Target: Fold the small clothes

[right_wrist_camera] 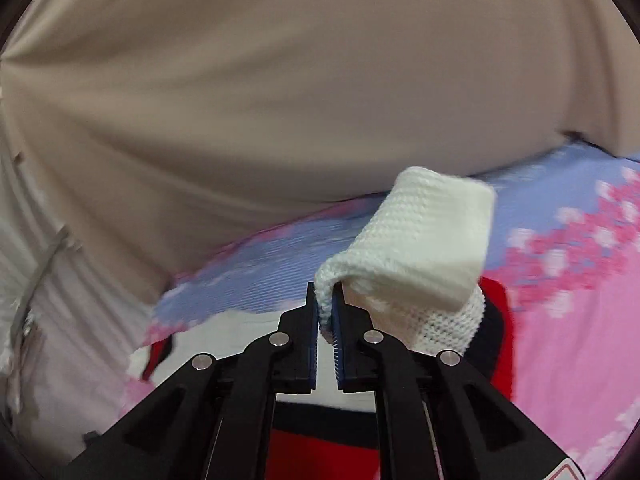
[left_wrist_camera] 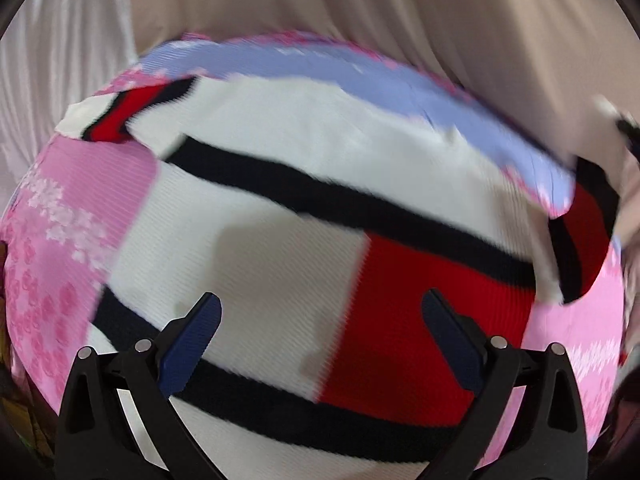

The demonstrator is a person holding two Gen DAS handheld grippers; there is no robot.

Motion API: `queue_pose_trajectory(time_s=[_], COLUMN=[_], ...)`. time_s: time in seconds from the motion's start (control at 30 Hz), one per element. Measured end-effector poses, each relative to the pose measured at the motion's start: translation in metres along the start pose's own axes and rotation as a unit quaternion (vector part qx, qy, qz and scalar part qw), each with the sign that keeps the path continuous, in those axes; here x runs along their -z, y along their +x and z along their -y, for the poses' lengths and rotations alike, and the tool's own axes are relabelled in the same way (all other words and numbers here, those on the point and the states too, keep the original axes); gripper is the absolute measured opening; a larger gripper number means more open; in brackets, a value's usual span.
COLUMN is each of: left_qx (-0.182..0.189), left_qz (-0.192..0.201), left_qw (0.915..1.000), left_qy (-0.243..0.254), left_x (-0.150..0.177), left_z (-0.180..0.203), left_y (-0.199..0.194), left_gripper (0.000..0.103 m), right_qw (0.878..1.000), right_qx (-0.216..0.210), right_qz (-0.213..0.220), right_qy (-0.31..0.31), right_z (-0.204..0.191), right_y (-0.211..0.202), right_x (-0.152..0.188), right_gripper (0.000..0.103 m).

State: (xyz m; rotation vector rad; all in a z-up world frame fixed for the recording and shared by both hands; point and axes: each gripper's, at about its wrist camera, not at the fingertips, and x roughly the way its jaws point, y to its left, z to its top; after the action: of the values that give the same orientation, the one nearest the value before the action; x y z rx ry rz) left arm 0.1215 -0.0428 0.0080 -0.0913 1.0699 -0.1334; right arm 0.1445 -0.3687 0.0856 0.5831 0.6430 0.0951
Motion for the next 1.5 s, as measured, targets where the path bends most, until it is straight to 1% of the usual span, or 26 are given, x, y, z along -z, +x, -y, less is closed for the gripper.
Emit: queue_pose_trajectory(time_s=[0.03,0.1,0.2,0.23,0.3,0.37,0.43,0.47,0.53,0.6,0.67,0.7,0.73,0.77,0.8,0.9,1.0,1.03,1.1,1.17,1.2,1.23,1.27,1.33,1.4,1.5], left_qx=[0.000,-0.005,0.006,0.015,0.032,0.060,0.076,0.081,0.087,0.079,0.071,0.070,0.073,0.078,0.077,0.076,0.069,0.061,0.059,0.072,0.078,0.081,0.081,0.058,0.022,-0.027], left_qz=[0.008,0.023,0.024,0.023,0.012,-0.001,-0.013,-0.026,-0.040,-0.038,-0.039,-0.041,-0.041,-0.042,-0.039,-0.020,-0.036,-0.046,-0.031,-0.030,-0.022,-0.009,0.011,0.041,0.065,0.090], left_qw=[0.9999,0.9995,0.9990,0.9984,0.9965,0.9927,0.9892,0.9871,0.9839,0.9837,0.9855,0.9861,0.9868,0.9871,0.9878,0.9895,0.9911,0.9912,0.9922,0.9906,0.9892,0.9878,0.9850,0.9796,0.9708,0.9461], left_qy=[-0.007,-0.021,-0.038,-0.048,-0.076,-0.104,-0.124,-0.135,-0.150,-0.157,-0.149,-0.144,-0.138,-0.133,-0.130,-0.121,-0.108,-0.108,-0.105,-0.113,-0.122,-0.133,-0.152,-0.188,-0.230,-0.310], left_x=[-0.007,-0.022,-0.045,-0.052,-0.068,-0.082,-0.090,-0.095,-0.098,-0.101,-0.104,-0.105,-0.106,-0.108,-0.109,-0.108,-0.096,-0.091,-0.085,-0.088,-0.091,-0.093,-0.099,-0.110,-0.125,-0.141], left_z=[-0.011,-0.031,-0.056,-0.063,-0.077,-0.082,-0.083,-0.082,-0.077,-0.069,-0.061,-0.057,-0.053,-0.051,-0.050,-0.049,-0.043,-0.042,-0.041,-0.048,-0.057,-0.070,-0.090,-0.131,-0.188,-0.285], left_y=[-0.003,-0.005,0.005,0.011,0.029,0.054,0.075,0.090,0.112,0.125,0.134,0.136,0.137,0.137,0.136,0.121,0.128,0.136,0.133,0.124,0.117,0.108,0.096,0.081,0.072,0.071], left_gripper=[0.098,0.098,0.098,0.098,0.098,0.098,0.098,0.098,0.098,0.089,0.055,0.046,0.024,0.010,0.006,0.006,0.006,0.006,0.009,0.013,0.017,0.032,0.053,0.071,0.075,0.079], right_qw=[0.999,0.994,0.992,0.993,0.995,0.992,0.978,0.972,0.967,0.964,0.966,0.967,0.968,0.967,0.967,0.972,0.972,0.971,0.964,0.962,0.964,0.966,0.965,0.966,0.967,0.966], right_qx=[-0.033,-0.080,-0.051,-0.033,0.026,0.102,0.185,0.212,0.225,0.230,0.222,0.215,0.213,0.214,0.214,0.208,0.217,0.218,0.228,0.239,0.238,0.237,0.242,0.243,0.237,0.232], right_qz=[-0.017,-0.052,-0.058,-0.054,-0.052,-0.063,-0.087,-0.102,-0.123,-0.134,-0.135,-0.135,-0.135,-0.136,-0.136,-0.110,-0.071,-0.089,-0.128,-0.125,-0.116,-0.103,-0.097,-0.093,-0.095,-0.108], right_qy=[-0.016,-0.061,-0.101,-0.102,-0.077,-0.048,-0.035,-0.019,0.003,-0.006,-0.009,-0.008,-0.006,-0.004,-0.004,0.031,0.049,0.053,0.048,0.030,0.029,0.027,0.023,0.011,-0.006,-0.027], right_z=[-0.031,-0.089,-0.114,-0.108,-0.073,-0.027,0.011,0.029,0.051,0.059,0.062,0.064,0.068,0.073,0.073,0.080,0.095,0.104,0.115,0.100,0.092,0.080,0.071,0.052,0.033,-0.001], right_y=[0.023,0.072,0.091,0.086,0.071,0.052,0.037,0.032,0.029,0.034,0.041,0.047,0.053,0.061,0.061,0.060,0.028,0.031,0.044,0.036,0.028,0.017,0.008,-0.006,-0.017,-0.022], right_x=[0.007,0.027,0.051,0.058,0.072,0.092,0.112,0.122,0.138,0.148,0.150,0.149,0.148,0.147,0.147,0.134,0.126,0.132,0.148,0.145,0.142,0.139,0.137,0.138,0.143,0.159], right_gripper=[0.013,0.028,0.035,0.039,0.059,0.060,0.061,0.061,0.061,0.061,0.061,0.060,0.057,0.040,0.013,0.013,0.013,0.013,0.015,0.019,0.027,0.033,0.042,0.049,0.052,0.055])
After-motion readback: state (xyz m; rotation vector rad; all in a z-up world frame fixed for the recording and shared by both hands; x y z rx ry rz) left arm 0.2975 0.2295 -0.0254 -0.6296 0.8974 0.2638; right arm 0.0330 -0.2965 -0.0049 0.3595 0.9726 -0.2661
